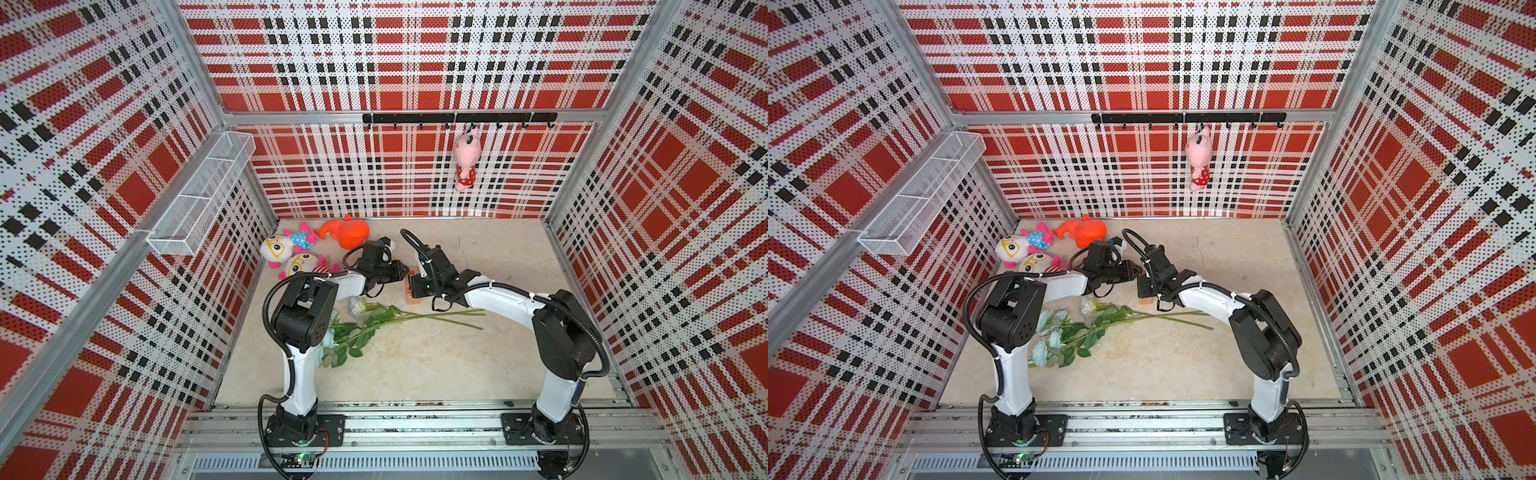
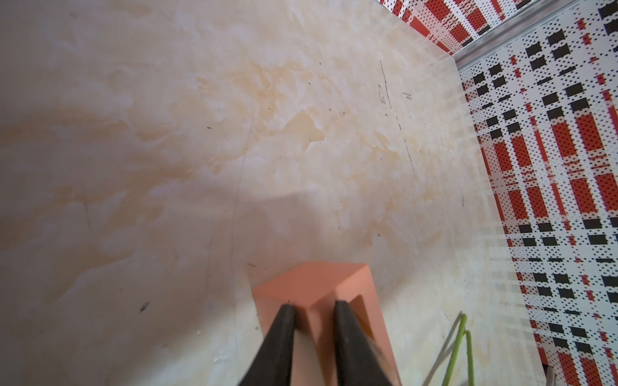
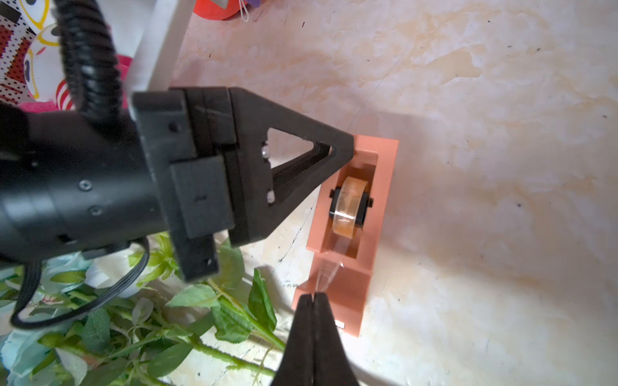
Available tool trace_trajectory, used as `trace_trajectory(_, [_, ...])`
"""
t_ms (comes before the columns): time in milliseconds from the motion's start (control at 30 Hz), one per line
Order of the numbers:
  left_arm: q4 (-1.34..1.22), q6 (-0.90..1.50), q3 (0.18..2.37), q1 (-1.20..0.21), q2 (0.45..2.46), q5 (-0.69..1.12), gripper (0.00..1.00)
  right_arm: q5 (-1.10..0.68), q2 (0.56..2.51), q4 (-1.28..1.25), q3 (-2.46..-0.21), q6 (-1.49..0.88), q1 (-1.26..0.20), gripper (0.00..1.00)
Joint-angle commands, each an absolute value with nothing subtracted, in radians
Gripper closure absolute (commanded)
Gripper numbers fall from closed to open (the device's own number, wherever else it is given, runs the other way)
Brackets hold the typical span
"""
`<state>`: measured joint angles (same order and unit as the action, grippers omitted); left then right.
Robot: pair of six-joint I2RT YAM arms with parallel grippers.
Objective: Wrap bouquets with tape
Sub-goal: Pull the tape from the tape cutter.
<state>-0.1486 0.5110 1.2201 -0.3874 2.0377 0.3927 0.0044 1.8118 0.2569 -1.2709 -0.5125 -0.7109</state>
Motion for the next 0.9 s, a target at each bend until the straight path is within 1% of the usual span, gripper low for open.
trace_trajectory(0, [-0.109,0.495,1.239,-0.383,2.043,0.39,0.66,0.004,1.738,0.269,-1.256,-0.504,-0.728,1.0])
trace_trajectory(67, [-0.109,0.5,1.24,-0.383,2.029,0.394,0.6,0.008,1.725,0.274,-1.249,-0.503,-0.73,1.0])
trace_trajectory(200, [-0.102,0.5,1.249,-0.385,2.004,0.396,0.55,0.015,1.702,0.279,-1.234,-0.504,-0.735,1.0])
trace_trajectory(500, [-0.079,0.5,1.243,-0.371,1.939,0.382,0.52,0.02,1.651,0.288,-1.201,-0.51,-0.762,1.0])
trace_trajectory(800, [-0.06,0.482,1.225,-0.36,1.893,0.368,0.52,0.043,1.595,0.293,-1.162,-0.527,-0.795,1.0])
trace_trajectory(867, [-0.06,0.478,1.208,-0.36,1.884,0.363,0.53,0.05,1.581,0.296,-1.147,-0.533,-0.807,1.0])
